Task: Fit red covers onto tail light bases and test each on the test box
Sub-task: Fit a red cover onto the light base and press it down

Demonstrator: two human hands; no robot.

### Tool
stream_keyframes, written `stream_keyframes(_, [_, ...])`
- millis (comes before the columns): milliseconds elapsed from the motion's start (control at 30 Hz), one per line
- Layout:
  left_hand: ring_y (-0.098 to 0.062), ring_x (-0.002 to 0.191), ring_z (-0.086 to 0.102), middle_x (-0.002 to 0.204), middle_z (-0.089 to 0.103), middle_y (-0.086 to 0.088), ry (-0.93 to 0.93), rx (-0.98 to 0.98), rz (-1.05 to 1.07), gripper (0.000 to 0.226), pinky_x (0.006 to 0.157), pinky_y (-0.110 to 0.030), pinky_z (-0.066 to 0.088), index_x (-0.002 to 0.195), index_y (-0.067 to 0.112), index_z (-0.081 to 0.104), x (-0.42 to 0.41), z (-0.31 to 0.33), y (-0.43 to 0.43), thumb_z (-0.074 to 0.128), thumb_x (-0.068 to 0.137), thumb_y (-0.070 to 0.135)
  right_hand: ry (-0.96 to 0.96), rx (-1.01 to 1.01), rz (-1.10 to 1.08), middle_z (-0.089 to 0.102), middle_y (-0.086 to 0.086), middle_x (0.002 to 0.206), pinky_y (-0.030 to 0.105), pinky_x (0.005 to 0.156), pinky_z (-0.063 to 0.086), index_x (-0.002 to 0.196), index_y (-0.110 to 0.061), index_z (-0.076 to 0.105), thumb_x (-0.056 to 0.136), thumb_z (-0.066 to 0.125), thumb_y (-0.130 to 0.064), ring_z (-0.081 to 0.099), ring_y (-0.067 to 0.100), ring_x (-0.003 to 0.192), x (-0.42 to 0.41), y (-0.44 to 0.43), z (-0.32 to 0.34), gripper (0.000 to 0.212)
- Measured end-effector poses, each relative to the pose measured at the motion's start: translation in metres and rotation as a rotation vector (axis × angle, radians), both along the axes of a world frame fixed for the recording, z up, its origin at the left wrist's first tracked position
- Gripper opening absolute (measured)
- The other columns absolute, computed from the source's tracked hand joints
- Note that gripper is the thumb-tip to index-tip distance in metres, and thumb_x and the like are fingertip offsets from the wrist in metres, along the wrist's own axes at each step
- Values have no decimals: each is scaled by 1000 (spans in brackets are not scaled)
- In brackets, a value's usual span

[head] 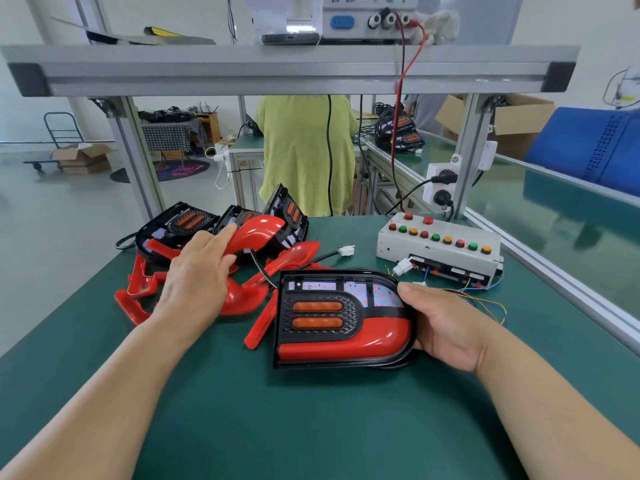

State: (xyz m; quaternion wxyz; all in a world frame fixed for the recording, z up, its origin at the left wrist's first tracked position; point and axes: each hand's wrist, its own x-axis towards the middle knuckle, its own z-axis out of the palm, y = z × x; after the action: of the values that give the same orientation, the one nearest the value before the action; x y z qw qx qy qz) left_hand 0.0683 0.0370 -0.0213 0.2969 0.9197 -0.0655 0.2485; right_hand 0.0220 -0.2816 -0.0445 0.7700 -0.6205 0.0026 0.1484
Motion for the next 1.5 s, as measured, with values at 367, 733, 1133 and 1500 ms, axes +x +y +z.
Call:
stream_keyframes(367, [-11,89,71,100,71,18,-58,-447,-116,32,87,-44,57,107,44,66,-12,10,-9,70,90,16,-3,8,-5,72,12,116,39,76,61,98,-17,77,104,41,-28,70,21,93,0,1,0,38])
stream_keyframes(733, [-6,105,61,103,63,13,-104,-271,-455,29,93,-12,41,102,24,73,-31,6,-61,72,86,1,31,107,-63,71,12,118,41,85,59,112,-13,72,106,39,-29,70,24,101,4,5,-3,38])
stream_keyframes(1133, [-5,111,58,104,60,17,-71,-194,-466,25,94,-9,39,107,24,73,-28,4,-73,70,89,8,71,186,-86,71,13,118,38,73,61,102,-14,78,104,37,-39,72,25,99,4,13,0,48])
stream_keyframes(1500, [-4,109,56,104,58,13,-56,-149,-425,23,93,-7,37,110,22,72,-27,1,-74,68,91,9,75,181,-69,72,11,117,35,71,61,108,-14,74,105,34,-42,72,23,98,0,14,3,49])
